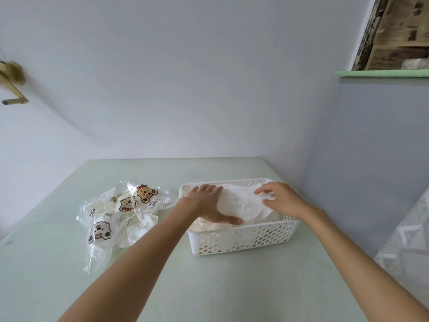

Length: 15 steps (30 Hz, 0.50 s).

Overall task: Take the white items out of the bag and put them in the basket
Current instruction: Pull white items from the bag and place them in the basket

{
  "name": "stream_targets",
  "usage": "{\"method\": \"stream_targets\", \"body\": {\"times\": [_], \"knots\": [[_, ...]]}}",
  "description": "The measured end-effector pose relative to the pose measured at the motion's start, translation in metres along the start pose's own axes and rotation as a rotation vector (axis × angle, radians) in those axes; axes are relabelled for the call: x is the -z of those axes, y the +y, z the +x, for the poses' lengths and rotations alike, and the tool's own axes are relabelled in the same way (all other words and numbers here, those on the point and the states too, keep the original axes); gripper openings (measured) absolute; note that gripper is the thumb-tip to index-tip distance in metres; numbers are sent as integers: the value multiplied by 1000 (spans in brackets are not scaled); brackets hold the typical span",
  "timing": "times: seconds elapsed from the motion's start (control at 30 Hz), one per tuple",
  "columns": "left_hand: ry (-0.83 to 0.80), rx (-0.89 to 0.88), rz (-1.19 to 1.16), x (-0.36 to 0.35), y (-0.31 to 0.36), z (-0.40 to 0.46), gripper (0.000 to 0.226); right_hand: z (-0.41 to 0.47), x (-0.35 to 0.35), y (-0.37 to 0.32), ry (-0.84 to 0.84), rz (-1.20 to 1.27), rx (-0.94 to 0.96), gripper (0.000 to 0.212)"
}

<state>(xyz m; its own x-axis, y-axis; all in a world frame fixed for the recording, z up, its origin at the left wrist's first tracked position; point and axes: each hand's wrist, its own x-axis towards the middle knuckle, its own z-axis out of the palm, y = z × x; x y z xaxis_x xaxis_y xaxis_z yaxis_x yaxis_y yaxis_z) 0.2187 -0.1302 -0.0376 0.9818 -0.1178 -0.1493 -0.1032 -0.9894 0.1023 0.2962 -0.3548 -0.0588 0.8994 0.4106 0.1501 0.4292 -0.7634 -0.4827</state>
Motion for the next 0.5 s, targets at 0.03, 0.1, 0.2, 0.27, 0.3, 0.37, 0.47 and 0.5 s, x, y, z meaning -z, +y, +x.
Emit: {"method": "stream_targets", "body": {"times": [0.03,0.1,0.2,0.27,0.3,0.37,0.47,0.5], "knots": [[36,2,-54,3,-2,-6,112,-2,2,-6,37,-5,18,33],[111,-18,-169,11,-4,-20,101,-9,6,-20,122,3,51,33],[211,-100,-340,26,-15,-54,70,-22,6,-54,265,110,129,33],[311,-82,-368,28,-34,-79,53,-32,-2,-84,272,204,186,30],[373,-21,-361,24,-49,-93,51,-38,-10,-100,241,243,217,28],[459,159,-365,11,-81,-118,59,-50,-25,-128,154,289,274,25],[409,371,-408,-12,-124,-150,68,-63,-54,-167,87,231,339,21],[361,409,-431,-17,-134,-156,60,-65,-66,-179,97,187,359,21]]}}
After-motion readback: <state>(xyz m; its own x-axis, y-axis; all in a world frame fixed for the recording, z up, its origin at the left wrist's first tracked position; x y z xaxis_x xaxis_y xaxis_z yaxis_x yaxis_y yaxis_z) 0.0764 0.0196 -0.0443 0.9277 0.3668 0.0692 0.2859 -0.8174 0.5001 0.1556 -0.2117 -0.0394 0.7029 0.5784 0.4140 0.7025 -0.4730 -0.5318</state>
